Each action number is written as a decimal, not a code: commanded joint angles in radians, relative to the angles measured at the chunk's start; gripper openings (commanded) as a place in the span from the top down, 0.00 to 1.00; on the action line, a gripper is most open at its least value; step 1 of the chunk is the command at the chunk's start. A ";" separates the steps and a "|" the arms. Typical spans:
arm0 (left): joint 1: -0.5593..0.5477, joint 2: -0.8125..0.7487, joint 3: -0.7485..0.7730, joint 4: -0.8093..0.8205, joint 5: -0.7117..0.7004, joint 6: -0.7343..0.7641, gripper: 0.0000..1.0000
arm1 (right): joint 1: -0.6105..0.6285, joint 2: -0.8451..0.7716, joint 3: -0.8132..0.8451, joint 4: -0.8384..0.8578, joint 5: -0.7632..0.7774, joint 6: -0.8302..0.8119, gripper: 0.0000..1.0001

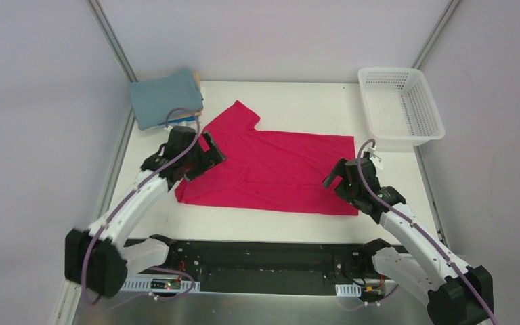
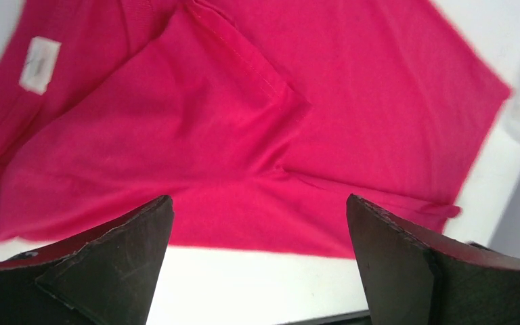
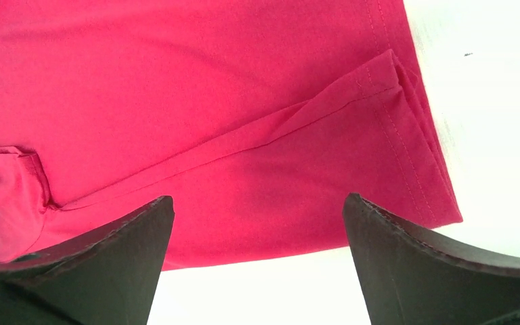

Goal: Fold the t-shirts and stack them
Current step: Fold the flattened tshirt in 1/3 of the way, then grab the side of the flattened tshirt furthest away from the robot with both arms

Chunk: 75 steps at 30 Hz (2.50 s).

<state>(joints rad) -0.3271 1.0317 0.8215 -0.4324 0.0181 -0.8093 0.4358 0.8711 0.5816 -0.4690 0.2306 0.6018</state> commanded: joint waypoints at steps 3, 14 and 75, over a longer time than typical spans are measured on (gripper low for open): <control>-0.009 0.341 0.060 0.096 0.016 0.068 0.01 | -0.008 0.043 -0.004 0.066 0.003 -0.004 0.01; -0.009 0.273 -0.215 0.098 -0.048 -0.029 0.01 | -0.016 0.175 -0.038 0.112 -0.022 0.017 0.01; 0.099 1.485 1.485 -0.181 -0.093 0.450 0.57 | -0.227 0.810 0.655 0.142 0.129 -0.182 0.01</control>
<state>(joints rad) -0.2234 2.5263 2.2971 -0.5991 -0.0971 -0.3714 0.2161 1.6604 1.1793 -0.3210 0.3168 0.4469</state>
